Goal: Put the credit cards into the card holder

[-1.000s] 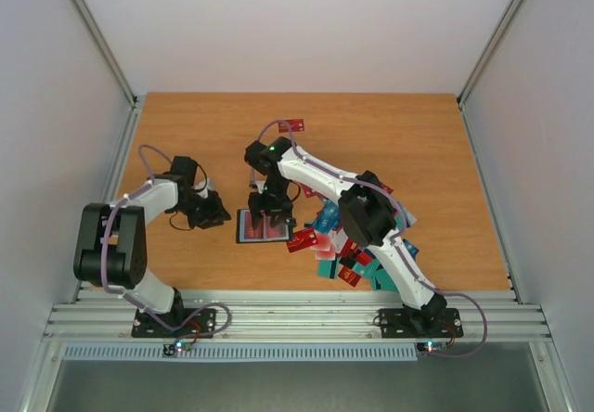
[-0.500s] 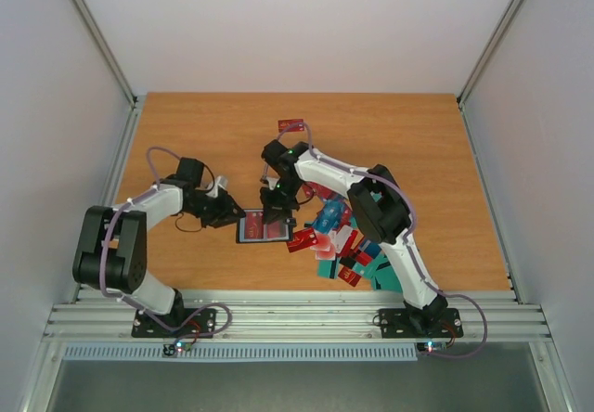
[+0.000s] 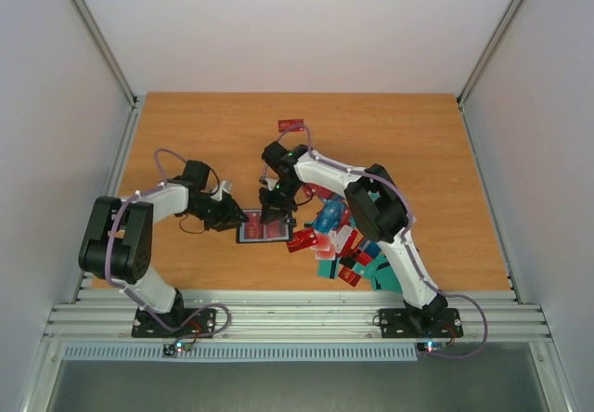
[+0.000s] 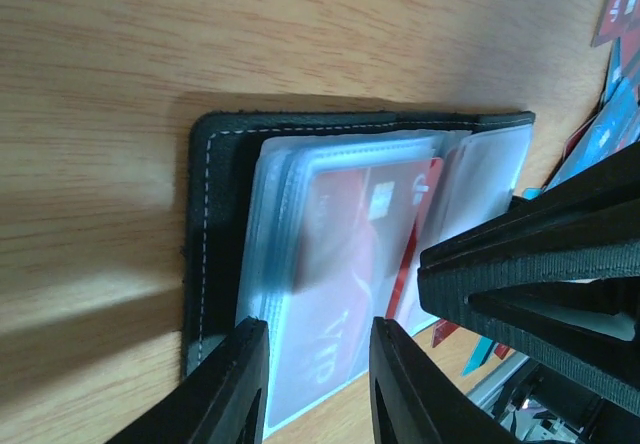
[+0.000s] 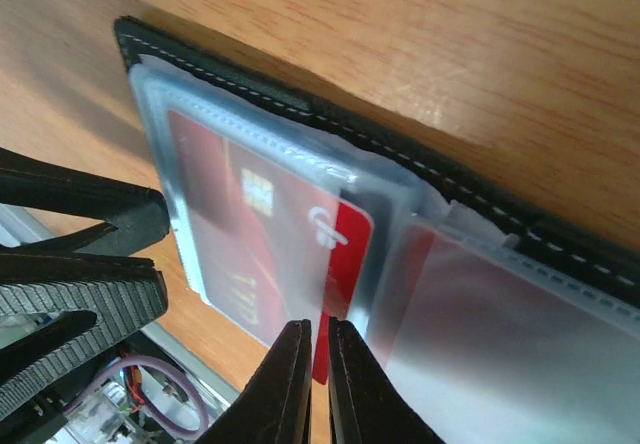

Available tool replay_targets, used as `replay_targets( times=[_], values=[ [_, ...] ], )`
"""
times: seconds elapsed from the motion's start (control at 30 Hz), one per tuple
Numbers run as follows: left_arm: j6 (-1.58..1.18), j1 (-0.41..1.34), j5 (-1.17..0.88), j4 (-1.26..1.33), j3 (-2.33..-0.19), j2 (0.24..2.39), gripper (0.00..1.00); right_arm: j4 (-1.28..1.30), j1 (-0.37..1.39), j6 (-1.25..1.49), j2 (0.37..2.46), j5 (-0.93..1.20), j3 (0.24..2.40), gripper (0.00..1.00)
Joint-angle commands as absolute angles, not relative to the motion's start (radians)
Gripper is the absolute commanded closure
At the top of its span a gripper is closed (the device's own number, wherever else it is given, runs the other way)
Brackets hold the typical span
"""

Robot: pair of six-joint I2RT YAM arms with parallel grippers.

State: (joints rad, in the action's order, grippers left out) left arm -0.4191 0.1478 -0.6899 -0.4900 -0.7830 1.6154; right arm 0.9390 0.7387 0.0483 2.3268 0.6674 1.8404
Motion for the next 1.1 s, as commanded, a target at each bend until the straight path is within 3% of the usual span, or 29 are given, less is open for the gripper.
replay_targets(
  times=[0.0,0.6,1.07],
  values=[
    [-0.416,0.156,-0.687,-0.461,-0.792,1.641,0.69,0.928,0.731,0.05,2.355,0.675,1.817,0.93],
    [-0.407,0.188,-0.668,-0.478,-0.81,1.654,0.69,0.91,0.731,0.051,2.37,0.677,1.77,0.98],
    [-0.377,0.224,-0.535,-0.628,-0.878,1.611,0.66,0.906,0.731,0.053,2.367,0.678,1.766,0.99]
  ],
)
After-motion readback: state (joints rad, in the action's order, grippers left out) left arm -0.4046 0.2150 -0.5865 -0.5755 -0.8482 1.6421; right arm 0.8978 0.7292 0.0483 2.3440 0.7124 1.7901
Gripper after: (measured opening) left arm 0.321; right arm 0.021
